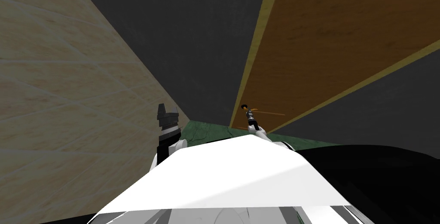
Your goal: Pull the door open
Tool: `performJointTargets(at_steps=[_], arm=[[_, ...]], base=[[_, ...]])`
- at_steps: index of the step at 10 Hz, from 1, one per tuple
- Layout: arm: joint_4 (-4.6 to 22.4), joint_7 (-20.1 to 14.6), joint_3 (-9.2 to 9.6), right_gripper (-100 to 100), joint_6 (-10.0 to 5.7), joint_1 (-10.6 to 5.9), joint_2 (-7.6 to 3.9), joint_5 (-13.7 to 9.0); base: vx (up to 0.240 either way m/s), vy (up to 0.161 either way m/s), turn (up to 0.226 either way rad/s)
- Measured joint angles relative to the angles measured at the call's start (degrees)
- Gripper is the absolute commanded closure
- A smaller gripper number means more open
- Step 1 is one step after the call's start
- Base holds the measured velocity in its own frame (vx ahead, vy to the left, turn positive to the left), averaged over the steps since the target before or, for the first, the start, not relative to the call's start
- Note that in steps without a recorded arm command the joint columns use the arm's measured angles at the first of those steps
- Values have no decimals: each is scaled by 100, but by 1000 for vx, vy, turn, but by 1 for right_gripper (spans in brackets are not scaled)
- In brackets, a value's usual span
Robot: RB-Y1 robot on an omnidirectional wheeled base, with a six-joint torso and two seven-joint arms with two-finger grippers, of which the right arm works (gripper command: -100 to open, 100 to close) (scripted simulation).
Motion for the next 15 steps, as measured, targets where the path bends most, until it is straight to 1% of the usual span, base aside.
performJointTargets(at_steps=[1, 2, 7, 8, 9, 11, 12, 14, 15], arm=[[30, -31, -16, -100, -17, 27, -42, -11], [36, -40, -18, 100, -28, 26, -47, -13], [38, -36, -12, 100, -6, 31, -34, -12], [39, -36, -12, 100, -6, 32, -33, -12], [0, -81, 21, 100, -10, 58, -74, -1], [3, -187, 128, 100, -60, 59, -115, 39], [-28, -241, 186, 100, -74, 94, -139, 62], [-8, -381, 323, 100, -141, 139, -207, 115], [-54, -459, 395, 100, -159, 193, -246, 142]], base=[[88, -10, 11], [-13, 0, -7], [-17, 1, 1], [-126, -46, 130], [-166, -74, 108], [-202, -55, 107], [-222, -42, 107], [-230, -51, 127], [-239, -52, 129]])
